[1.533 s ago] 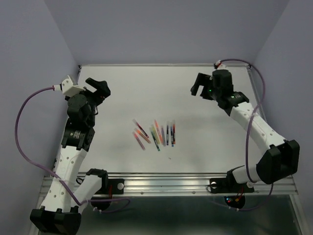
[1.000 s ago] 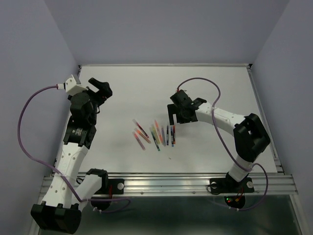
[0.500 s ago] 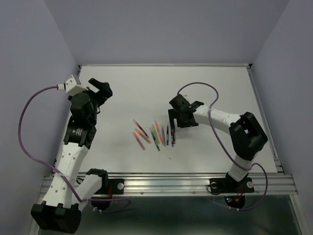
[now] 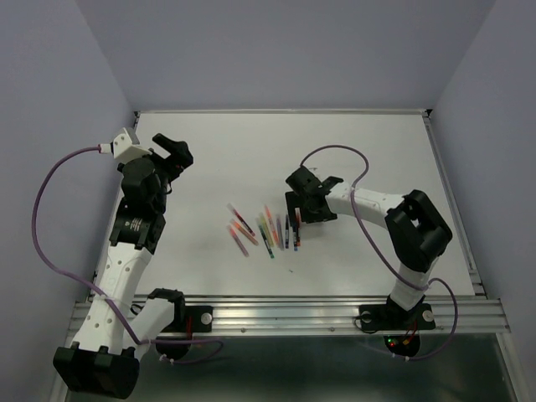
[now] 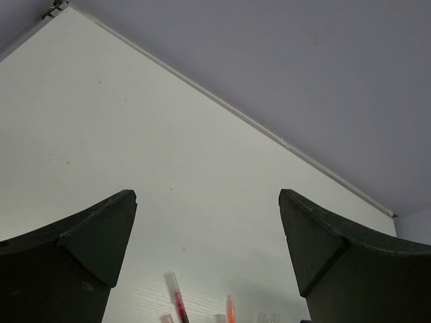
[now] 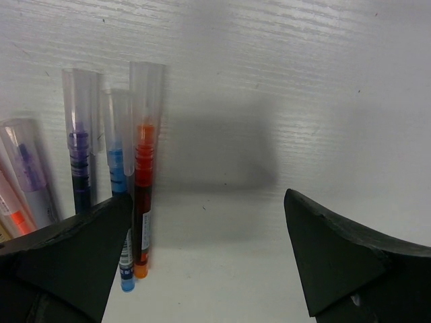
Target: Open the pen caps
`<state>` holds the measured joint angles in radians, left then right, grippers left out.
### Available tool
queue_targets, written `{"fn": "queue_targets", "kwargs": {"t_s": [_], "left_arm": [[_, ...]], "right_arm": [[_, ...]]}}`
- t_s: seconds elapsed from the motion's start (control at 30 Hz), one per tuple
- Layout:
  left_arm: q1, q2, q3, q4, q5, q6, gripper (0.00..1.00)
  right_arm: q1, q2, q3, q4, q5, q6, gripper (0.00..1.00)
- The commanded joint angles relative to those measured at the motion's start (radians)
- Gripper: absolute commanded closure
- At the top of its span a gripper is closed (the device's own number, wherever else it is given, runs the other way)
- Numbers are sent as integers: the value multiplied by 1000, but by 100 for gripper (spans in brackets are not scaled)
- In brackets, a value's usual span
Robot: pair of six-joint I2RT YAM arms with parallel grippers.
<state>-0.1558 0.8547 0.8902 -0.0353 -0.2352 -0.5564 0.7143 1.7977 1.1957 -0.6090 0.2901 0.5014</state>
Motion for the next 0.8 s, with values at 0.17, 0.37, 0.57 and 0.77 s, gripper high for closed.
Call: {"fn": "queue_targets", "kwargs": {"t_s": [0.17,0.37,0.57,0.77], "left_arm": [[2,-8,-17,37,0,7,1],[2,-9,-16,37,-4,7,1],[2,-11,-16,14,-12,6,1],[2,-9,-13,9,-19,6,1]], "right_arm": [[31,25,-25,32,61,37,0],[40,34,-41,18,79,46,0],[50,32,-82,11,74,58,7],[59,35,-113,38,26,69,36]]}}
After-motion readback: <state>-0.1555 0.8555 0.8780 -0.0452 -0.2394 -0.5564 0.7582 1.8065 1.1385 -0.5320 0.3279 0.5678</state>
